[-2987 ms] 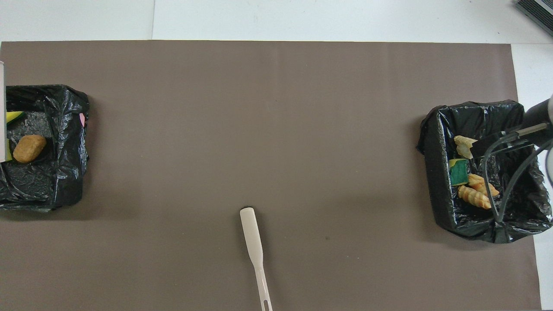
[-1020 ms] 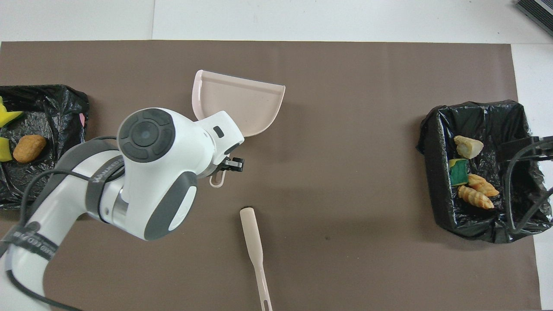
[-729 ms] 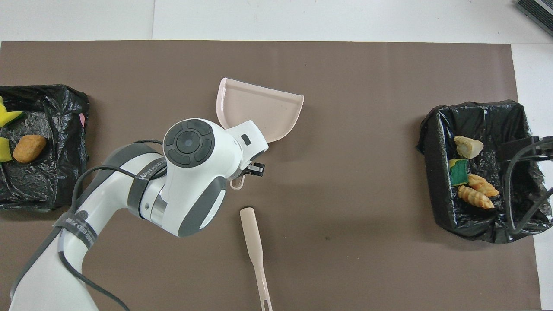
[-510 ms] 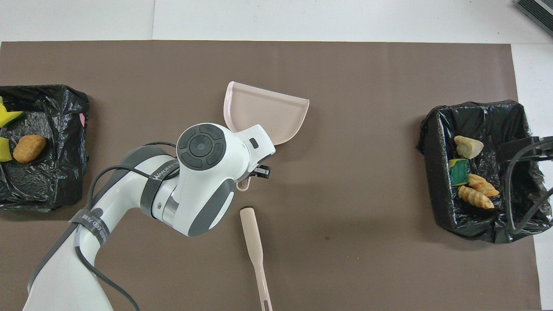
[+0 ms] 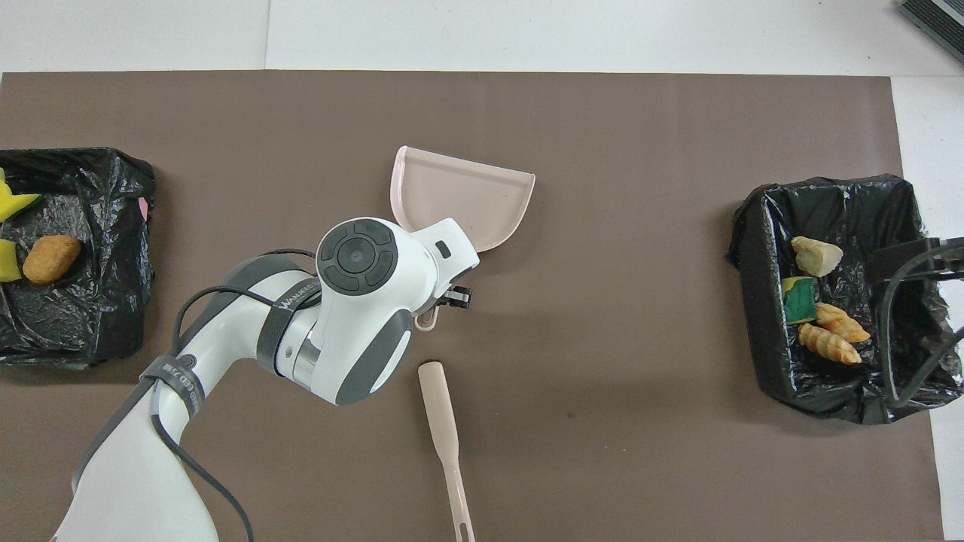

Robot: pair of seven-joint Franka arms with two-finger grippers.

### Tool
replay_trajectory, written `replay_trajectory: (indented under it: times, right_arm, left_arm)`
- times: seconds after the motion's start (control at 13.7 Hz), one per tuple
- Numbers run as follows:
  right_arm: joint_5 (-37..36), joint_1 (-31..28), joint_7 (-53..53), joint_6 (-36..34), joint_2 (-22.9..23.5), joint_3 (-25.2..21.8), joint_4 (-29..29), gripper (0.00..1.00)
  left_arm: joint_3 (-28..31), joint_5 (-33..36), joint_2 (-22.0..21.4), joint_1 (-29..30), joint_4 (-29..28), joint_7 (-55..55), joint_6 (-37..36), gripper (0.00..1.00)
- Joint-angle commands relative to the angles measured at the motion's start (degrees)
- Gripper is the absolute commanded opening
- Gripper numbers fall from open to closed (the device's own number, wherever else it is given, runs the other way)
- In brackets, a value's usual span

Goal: Sweep and dump trash in bin
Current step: 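Set the dustpan down at the table center with the left gripper and release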

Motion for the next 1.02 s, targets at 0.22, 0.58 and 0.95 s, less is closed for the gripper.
replay_trajectory:
  times: [0.22,0.58,0.95]
  right_arm:
    - [1.03,-0.26,0.85,-0.36,-1.06,0.21,-1.0,1.0]
    - [1.03,-0.26,0.85,-0.27,-1.06,0.21,-1.0,1.0]
    - [1.03,-0.26,0.85,-0.27,-1.06,0.21,-1.0,1.0]
  left_arm:
    - [1.02,-0.67,0.94,-2.4,-1.46,-5.87,2.78,0.0]
    - [1.11,-0.76,0.94,-2.4,-1.11,-7.19,2.17,1.0]
    - [1.99,-0.41,-3.88,2.77,1.0,-7.01,-5.99,1.0]
